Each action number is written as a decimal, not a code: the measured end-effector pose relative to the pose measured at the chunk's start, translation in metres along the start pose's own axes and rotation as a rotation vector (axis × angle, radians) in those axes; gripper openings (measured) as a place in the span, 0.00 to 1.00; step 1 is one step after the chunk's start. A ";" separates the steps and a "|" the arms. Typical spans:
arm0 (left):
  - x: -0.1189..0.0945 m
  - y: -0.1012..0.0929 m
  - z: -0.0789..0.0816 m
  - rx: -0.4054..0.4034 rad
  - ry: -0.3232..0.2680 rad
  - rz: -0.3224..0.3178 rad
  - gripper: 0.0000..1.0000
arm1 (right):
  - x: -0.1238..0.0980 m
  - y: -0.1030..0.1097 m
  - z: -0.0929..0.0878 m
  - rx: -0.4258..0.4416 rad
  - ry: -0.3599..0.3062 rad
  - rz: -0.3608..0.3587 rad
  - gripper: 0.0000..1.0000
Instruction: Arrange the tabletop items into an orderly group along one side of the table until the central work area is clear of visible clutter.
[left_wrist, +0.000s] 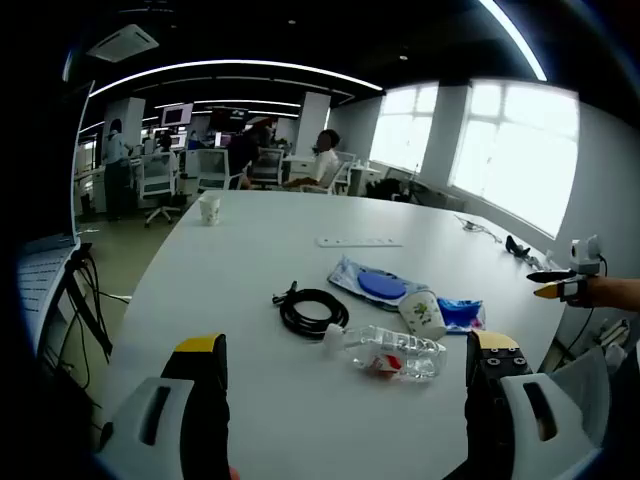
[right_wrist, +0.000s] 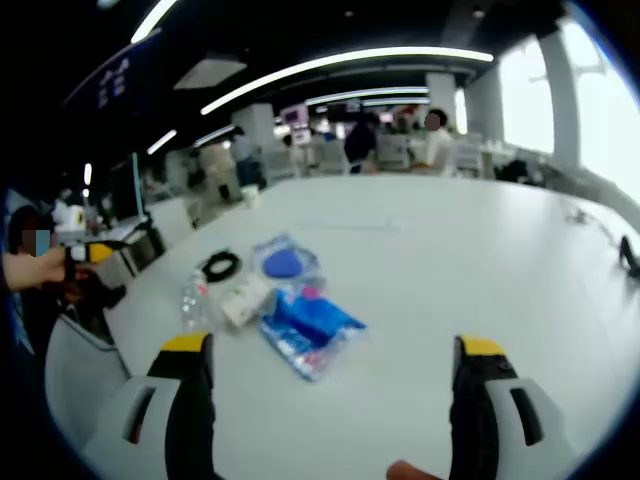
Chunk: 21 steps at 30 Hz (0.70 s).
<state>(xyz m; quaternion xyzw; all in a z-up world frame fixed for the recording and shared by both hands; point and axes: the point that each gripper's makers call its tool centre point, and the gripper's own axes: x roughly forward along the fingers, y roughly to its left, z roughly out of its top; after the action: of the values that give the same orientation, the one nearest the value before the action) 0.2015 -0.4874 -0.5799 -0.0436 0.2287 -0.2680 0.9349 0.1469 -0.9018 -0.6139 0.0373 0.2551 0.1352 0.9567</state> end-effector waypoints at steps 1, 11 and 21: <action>0.000 0.000 0.000 0.000 0.000 0.000 1.00 | 0.000 0.000 0.000 0.001 0.001 0.000 0.97; 0.001 0.002 -0.002 -0.005 0.006 0.005 1.00 | 0.001 -0.001 0.003 -0.001 -0.006 -0.003 0.96; 0.001 0.003 -0.005 -0.012 0.018 0.007 1.00 | -0.001 -0.005 0.002 0.004 -0.007 -0.015 0.95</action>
<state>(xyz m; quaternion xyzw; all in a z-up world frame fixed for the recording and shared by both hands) 0.2015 -0.4848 -0.5851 -0.0463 0.2389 -0.2639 0.9334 0.1481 -0.9067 -0.6120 0.0378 0.2522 0.1273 0.9585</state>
